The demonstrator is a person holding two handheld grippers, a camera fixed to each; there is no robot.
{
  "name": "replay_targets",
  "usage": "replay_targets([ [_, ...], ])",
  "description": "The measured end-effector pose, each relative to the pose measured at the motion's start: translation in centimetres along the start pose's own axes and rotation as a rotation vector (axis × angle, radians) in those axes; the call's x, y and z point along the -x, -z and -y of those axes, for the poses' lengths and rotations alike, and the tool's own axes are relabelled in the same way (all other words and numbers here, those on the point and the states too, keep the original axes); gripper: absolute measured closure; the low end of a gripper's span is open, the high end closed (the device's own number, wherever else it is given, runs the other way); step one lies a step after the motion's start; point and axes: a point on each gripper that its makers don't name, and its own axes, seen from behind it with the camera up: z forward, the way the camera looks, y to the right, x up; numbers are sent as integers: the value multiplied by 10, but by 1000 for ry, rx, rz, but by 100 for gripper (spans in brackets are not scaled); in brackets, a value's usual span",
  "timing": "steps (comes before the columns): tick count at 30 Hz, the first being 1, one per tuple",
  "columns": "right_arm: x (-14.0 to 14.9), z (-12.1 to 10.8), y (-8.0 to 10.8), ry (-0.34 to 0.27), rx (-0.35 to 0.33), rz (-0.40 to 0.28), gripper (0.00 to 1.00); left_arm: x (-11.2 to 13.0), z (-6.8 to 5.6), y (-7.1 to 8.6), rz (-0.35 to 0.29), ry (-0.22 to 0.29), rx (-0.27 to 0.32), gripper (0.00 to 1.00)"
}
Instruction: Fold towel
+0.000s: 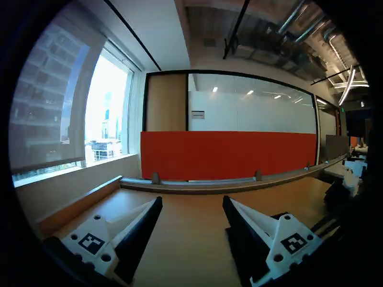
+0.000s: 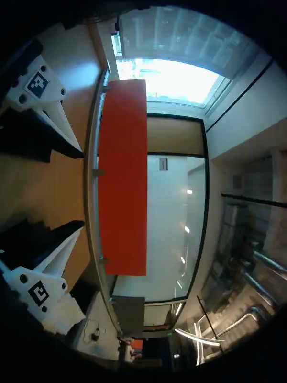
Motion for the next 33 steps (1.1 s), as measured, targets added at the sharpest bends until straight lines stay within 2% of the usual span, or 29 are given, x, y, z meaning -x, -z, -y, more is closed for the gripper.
replay_targets([
  [6,-37,2,4,7,6,1,0,-26,2,3,12,-9,-5,6],
  [11,-46,5,4,21,-8,26,0,-34,3,2,35,-14,1,6],
  [14,-45,11,3,38,-33,49,0,-34,-1,1,57,-30,23,6],
  [23,-43,40,0,101,-164,130,0,-32,-26,-4,133,-84,151,6],
  [29,-40,63,0,143,-273,186,0,-28,-43,-6,184,-79,237,7],
  [33,-33,69,-1,163,-313,219,0,-24,-48,-6,202,-81,261,6],
])
